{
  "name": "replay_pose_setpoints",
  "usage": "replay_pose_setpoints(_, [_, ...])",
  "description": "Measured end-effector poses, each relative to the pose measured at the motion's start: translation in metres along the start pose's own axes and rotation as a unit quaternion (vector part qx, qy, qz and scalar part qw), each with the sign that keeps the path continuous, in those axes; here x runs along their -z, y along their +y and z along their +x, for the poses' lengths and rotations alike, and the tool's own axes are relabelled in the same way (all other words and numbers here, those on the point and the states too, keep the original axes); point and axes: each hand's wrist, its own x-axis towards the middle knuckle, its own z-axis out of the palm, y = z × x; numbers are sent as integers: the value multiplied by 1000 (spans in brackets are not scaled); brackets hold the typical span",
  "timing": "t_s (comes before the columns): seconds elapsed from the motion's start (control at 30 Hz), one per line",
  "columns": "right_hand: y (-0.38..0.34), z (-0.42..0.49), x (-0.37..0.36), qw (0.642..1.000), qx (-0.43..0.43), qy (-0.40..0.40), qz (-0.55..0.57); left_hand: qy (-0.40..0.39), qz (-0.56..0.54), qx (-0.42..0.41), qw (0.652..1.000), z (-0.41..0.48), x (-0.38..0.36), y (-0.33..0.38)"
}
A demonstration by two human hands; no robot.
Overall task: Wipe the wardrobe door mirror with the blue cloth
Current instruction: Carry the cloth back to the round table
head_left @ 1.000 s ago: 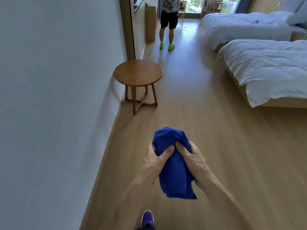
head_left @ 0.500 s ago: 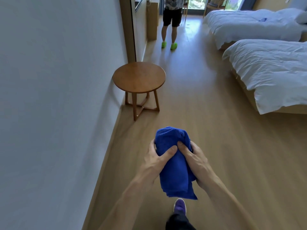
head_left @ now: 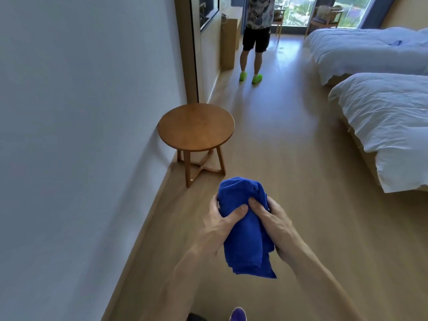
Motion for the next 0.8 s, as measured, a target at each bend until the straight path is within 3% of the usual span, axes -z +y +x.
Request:
replay_pose_setpoints(0.37, [-20,88,51,1000,-19,1,-7,-9,-24,28,999,89,-44,25])
replay_pose_setpoints(0.8, [-83,260,63,999,-15,8,-42,-25,-48,10,998,261,-48,92])
